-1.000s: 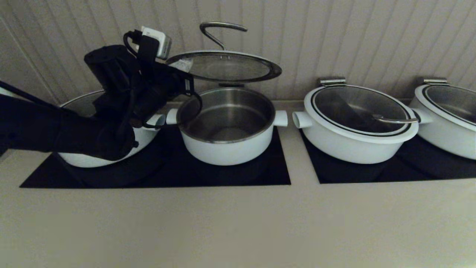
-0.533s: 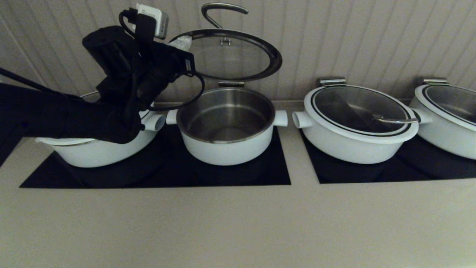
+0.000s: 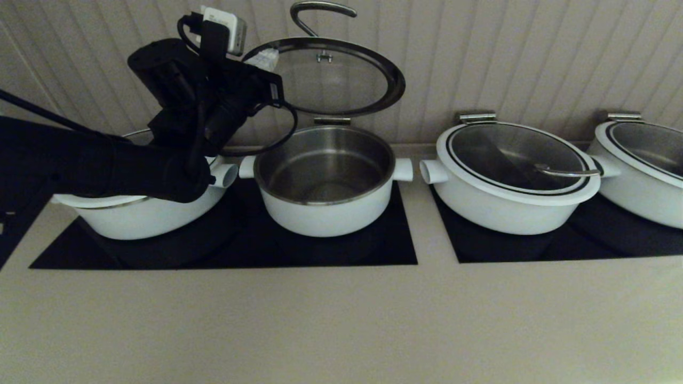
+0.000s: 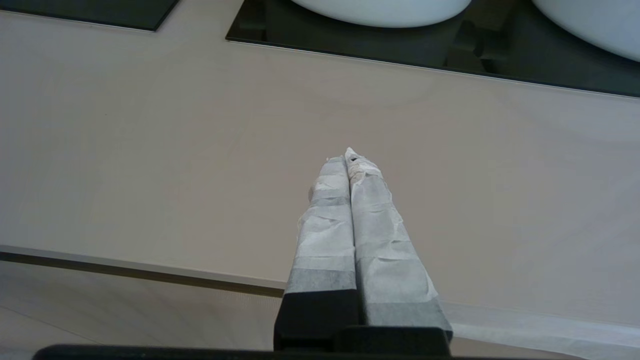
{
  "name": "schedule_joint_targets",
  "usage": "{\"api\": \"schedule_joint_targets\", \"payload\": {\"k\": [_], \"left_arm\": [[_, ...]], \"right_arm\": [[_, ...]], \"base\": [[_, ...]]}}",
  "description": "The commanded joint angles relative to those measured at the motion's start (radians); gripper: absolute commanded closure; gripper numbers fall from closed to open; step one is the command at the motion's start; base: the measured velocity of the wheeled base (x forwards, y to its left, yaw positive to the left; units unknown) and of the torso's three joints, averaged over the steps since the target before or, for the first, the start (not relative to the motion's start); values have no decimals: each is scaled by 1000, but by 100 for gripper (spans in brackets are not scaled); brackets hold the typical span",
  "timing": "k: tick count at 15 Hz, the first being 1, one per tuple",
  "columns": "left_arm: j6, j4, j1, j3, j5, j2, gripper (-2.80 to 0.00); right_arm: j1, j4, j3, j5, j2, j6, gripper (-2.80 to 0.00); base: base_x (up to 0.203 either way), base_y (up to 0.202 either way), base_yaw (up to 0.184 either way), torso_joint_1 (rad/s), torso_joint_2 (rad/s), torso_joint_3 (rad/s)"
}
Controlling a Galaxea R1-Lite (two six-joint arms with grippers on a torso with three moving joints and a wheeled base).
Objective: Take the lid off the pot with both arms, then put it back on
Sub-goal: Open the pot lid completely
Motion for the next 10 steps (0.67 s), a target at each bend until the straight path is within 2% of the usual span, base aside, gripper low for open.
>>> {"api": "schedule_joint_targets", "payload": {"k": [1, 6, 10], "left_arm": [[2, -3, 0, -3, 2, 18, 0], [2, -3, 1, -74, 0, 51, 0], [6, -3, 4, -89, 0, 67, 0]], "right_arm": [[0, 1, 0, 1, 0, -1, 0], [0, 2, 0, 1, 1, -1, 0], [0, 0, 0, 1, 0, -1, 0]], "base": [[0, 0, 0, 0, 0, 0], [0, 0, 0, 0, 0, 0], [0, 0, 0, 0, 0, 0]]}}
